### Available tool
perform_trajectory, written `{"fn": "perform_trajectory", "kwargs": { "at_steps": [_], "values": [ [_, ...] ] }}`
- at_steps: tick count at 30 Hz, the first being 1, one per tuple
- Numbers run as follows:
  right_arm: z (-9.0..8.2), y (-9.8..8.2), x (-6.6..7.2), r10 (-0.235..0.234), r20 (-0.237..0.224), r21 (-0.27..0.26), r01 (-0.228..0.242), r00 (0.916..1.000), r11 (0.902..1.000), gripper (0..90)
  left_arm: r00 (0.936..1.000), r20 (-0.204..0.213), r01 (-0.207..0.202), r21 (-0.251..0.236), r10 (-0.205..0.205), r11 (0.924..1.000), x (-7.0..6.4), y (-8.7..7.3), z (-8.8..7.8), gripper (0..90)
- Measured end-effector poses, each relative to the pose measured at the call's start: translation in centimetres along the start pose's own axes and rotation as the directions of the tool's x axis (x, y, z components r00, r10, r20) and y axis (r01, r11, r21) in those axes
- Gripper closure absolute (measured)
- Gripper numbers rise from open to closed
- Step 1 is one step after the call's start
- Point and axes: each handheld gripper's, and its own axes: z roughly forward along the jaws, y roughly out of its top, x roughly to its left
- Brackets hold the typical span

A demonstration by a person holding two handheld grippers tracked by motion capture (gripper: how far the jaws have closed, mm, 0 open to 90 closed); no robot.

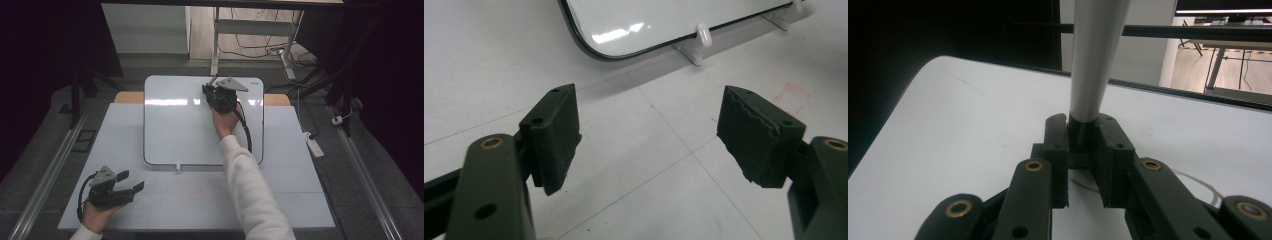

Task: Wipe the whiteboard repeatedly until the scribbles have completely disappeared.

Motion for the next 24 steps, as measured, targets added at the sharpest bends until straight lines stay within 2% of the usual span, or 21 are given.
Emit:
{"fn": "perform_trajectory", "kwargs": {
  "at_steps": [2,4,6,8,9,10,12,14,17,19,21,24],
  "values": [
    [-0.2,0.1,-0.7,0.017,0.037,-0.013,-0.016,0.9992,0.9998,77.4,1.0,0.001,0.004,-0.004,-0.004,1.0,0.0,0.0,-0.1,26.1],
    [-0.4,0.2,-1.5,0.059,0.048,-0.033,-0.058,0.9971,0.9978,77.4,1.0,0.001,0.006,-0.004,-0.006,1.0,0.1,0.0,-0.2,26.1],
    [-0.3,0.2,-1.0,0.04,0.048,-0.03,-0.038,0.998,0.9988,77.4,1.0,0.003,0.006,-0.003,-0.006,1.0,0.1,0.0,-0.1,26.1],
    [-0.1,-0.1,-0.1,0.003,0.011,-0.01,-0.003,0.9999,0.9999,77.4,1.0,0.003,0.002,-0.001,-0.002,1.0,0.1,0.0,0.0,26.1],
    [0.0,-0.1,0.2,-0.026,0.015,-0.002,0.026,0.9995,0.9997,77.4,1.0,0.002,0.001,-0.001,-0.001,1.0,0.0,0.0,0.0,26.1],
    [-0.1,-0.1,0.1,-0.025,0.015,0.0,0.025,0.9996,0.9997,77.3,1.0,0.004,-0.001,-0.002,0.001,1.0,0.0,0.0,0.0,26.1],
    [-0.6,0.1,-1.1,0.004,0.065,-0.021,-0.003,0.9979,0.9998,77.3,1.0,0.001,0.002,-0.005,-0.002,1.0,0.0,0.0,-0.2,26.1],
    [-1.3,0.4,-2.5,0.025,0.119,-0.041,-0.021,0.9925,0.999,77.3,1.0,0.001,0.004,-0.009,-0.004,0.9999,0.0,-0.1,-0.3,26.1],
    [-2.1,0.5,-3.5,0.022,0.152,-0.047,-0.015,0.9882,0.9988,77.3,1.0,0.002,0.008,-0.006,-0.008,1.0,0.1,0.0,-0.2,26.1],
    [-2.2,0.3,-3.4,0.018,0.151,-0.054,-0.01,0.9884,0.9985,77.3,1.0,0.002,0.004,-0.004,-0.004,1.0,0.1,0.0,-0.1,26.1],
    [-1.9,-0.1,-2.7,0.015,0.119,-0.047,-0.01,0.9928,0.9988,77.3,1.0,0.001,0.001,-0.002,-0.001,1.0,0.0,0.1,-0.1,26.1],
    [-1.2,-0.7,-0.9,-0.041,0.062,-0.032,0.043,0.9973,0.9986,77.3,1.0,0.0,0.001,0.0,-0.001,1.0,0.0,0.1,0.0,26.1]
  ]
}}
